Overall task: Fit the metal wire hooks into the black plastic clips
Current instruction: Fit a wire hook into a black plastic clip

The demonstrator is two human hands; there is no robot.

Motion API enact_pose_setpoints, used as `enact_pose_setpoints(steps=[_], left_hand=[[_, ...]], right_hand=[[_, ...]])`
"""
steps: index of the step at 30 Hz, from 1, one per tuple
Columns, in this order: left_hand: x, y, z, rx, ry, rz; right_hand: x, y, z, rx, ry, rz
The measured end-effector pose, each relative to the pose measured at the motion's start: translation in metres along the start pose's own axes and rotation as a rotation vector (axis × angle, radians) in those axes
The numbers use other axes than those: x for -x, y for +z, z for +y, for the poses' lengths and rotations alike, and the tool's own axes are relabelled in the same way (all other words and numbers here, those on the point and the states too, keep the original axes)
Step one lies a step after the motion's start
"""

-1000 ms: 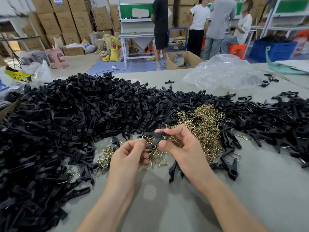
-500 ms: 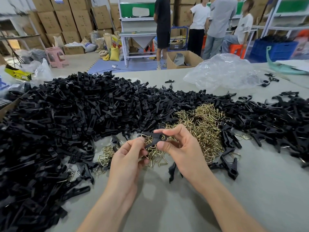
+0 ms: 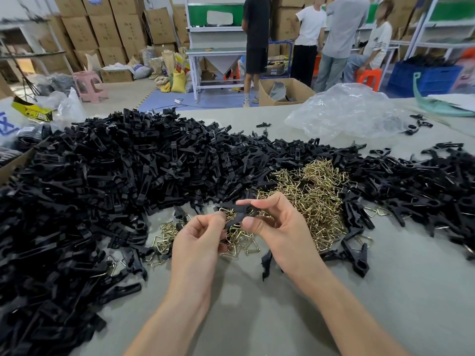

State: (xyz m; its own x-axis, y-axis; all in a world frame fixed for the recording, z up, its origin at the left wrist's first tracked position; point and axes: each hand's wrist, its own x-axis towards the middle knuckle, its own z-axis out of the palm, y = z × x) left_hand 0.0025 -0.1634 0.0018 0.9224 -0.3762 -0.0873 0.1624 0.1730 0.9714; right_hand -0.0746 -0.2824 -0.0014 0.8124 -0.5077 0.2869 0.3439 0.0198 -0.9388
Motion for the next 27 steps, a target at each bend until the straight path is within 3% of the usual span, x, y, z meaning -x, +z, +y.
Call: enact_pose_setpoints(steps=[8, 16, 23, 27], left_hand=[[0.000, -0.001, 0.000, -0.001, 0.004, 0.016], [0.003, 0.001, 0.001, -0.164, 0.142, 0.028], [0.000, 0.002, -0.003, -0.053, -0.072, -0.135], [0.003, 0.006, -0.004, -0.024, -0.184, -0.189]], right_hand=[[0.001, 0.003, 0.003, 0.095, -0.019, -0.006], [0.002, 0.004, 0.002, 0.077, -0.015, 0.012], [0.007, 0.007, 0.005, 0.340, -0.072, -0.004], [0.011, 0.009, 0.009, 0.598, -0.349, -0.019]])
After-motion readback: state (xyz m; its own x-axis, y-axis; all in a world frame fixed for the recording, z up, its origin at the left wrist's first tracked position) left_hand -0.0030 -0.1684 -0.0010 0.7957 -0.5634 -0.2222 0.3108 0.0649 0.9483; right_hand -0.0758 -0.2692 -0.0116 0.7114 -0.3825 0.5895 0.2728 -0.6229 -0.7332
